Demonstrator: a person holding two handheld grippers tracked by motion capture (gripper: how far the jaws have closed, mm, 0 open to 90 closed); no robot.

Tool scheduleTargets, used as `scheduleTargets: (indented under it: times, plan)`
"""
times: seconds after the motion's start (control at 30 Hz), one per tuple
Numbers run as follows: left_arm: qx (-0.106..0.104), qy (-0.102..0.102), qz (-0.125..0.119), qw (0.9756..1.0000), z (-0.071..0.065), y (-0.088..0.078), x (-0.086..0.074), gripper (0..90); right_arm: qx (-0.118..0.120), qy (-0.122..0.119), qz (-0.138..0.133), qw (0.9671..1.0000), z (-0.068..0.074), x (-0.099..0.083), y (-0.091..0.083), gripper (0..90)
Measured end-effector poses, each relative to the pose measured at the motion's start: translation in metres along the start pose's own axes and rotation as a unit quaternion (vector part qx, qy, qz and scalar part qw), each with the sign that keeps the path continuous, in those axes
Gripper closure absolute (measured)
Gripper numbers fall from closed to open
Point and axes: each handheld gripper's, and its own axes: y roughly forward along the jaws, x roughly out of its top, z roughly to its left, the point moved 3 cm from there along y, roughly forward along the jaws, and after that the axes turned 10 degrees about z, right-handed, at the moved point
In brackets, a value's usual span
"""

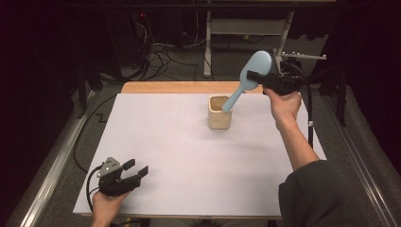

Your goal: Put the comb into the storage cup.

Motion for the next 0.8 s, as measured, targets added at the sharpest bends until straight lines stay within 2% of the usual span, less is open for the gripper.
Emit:
scheduleTargets:
  times: [0.37,0.8]
  plan:
    - [-0.001,0.000,-0.001,1.0000,-0.001,0.000,-0.001,37.1,-0.011,0.001,-0.001,0.9999,0.001,0.008,0.012,54.9]
    - [0.002,0.003,-0.004,1.0000,0.000,-0.001,-0.001,37.0,-0.019,-0.003,0.012,0.9997,0.002,0.005,0.031,54.8]
